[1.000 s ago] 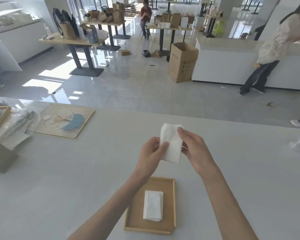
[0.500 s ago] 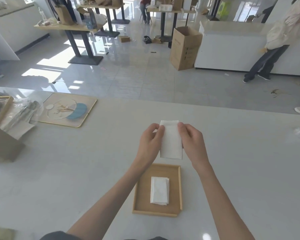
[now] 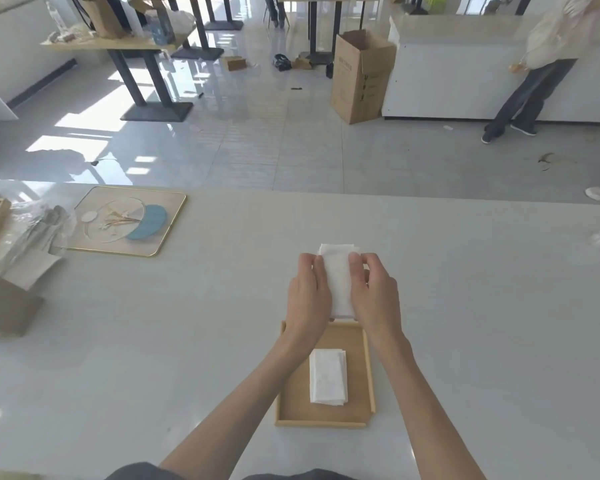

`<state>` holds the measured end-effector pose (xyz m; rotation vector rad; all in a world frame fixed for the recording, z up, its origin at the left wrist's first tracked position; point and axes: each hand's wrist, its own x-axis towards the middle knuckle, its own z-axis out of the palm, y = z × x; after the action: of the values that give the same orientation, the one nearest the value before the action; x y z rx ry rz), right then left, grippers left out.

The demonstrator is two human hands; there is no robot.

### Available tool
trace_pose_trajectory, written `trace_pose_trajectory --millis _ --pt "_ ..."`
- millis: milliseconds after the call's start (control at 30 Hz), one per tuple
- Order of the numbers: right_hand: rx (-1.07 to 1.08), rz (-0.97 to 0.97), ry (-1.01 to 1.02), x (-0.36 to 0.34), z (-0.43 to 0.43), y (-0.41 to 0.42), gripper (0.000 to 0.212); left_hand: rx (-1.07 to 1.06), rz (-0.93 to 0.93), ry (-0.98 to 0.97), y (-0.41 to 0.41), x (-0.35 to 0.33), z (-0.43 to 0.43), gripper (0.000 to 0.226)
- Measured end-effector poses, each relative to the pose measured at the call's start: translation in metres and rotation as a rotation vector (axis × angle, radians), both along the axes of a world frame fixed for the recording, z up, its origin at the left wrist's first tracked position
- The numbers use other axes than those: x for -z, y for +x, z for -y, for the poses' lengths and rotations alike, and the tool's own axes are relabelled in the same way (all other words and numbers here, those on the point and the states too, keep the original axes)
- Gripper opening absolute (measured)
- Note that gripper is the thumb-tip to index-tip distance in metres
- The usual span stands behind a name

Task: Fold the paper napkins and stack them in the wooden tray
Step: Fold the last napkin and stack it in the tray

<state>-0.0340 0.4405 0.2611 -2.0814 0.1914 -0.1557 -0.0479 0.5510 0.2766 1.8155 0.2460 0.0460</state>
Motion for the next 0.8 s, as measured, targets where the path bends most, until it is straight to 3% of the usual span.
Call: trace_pose_trajectory --millis 267,433,567,633,733,800 --pt "0.038 0.012 0.062 0.002 0.005 0.016 0.038 0.002 -0.009 -0.044 0.021 0.002 0.006 0.025" --pt "-0.002 0.011 0.202 0.007 0.009 0.015 0.027 0.009 0.006 -0.047 0.025 0.012 0.003 0.024" --pt "-0.011 -0.032 0.18 0.032 0.005 0.004 0.027 0.002 -0.017 -0.111 0.01 0.038 -0.002 0.018" --pt "-0.038 -0.101 0.162 0.053 0.005 -0.004 0.025 0.06 -0.054 -0.212 -0.004 0.059 -0.007 0.009" --pt "-0.142 -0.289 0.276 0.097 0.015 -0.027 0.018 0.125 -0.112 -0.221 -0.028 0.102 -0.019 0.033" --pt "-0.198 -0.426 0.394 0.13 0.022 -0.051 0.031 0.168 -0.172 -0.16 -0.045 0.136 -0.025 0.038"
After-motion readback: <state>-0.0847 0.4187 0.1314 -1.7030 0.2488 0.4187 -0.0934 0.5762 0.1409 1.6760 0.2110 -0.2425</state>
